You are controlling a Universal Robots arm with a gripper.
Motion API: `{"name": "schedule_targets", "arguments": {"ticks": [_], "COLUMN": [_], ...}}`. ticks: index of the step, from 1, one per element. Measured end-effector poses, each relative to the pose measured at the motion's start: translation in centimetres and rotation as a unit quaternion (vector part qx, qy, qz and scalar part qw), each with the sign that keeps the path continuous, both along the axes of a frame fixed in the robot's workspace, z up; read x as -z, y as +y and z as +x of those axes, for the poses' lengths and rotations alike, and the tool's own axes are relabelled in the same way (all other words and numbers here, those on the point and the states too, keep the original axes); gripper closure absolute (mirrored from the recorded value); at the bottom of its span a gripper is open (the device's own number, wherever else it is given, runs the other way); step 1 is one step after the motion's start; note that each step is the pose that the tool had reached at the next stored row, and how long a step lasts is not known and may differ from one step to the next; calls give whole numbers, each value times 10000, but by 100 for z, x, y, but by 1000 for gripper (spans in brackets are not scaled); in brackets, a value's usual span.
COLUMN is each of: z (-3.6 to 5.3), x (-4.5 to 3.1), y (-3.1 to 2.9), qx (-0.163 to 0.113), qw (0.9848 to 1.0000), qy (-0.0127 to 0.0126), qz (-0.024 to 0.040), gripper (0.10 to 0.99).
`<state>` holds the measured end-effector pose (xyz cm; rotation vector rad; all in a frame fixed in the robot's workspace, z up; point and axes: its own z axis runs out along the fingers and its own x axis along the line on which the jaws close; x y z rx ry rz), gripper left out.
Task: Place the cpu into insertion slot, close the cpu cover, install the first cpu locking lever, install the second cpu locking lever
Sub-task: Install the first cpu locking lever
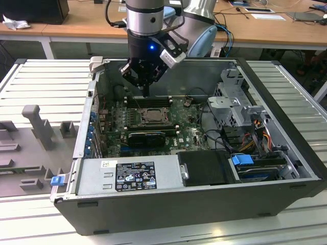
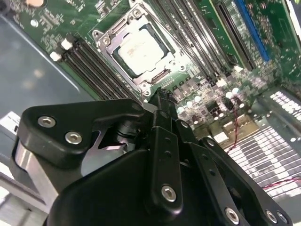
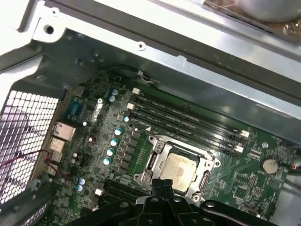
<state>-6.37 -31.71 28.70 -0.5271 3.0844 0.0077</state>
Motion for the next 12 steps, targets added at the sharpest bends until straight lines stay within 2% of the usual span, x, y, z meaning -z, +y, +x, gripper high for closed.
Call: {"name": "schedule_targets", "arguments": {"ticks": [4, 8, 11, 12], "z": [0, 1, 1, 1], "x": [9, 23, 34, 41], "y": [0, 0, 0, 0], "qx": [333, 818, 1171, 1386], "qw": [9994, 9966, 9931, 9903], "qy": [0, 0, 0, 0], "qz": [-4, -6, -7, -7], "gripper": [980, 980, 980, 980]}}
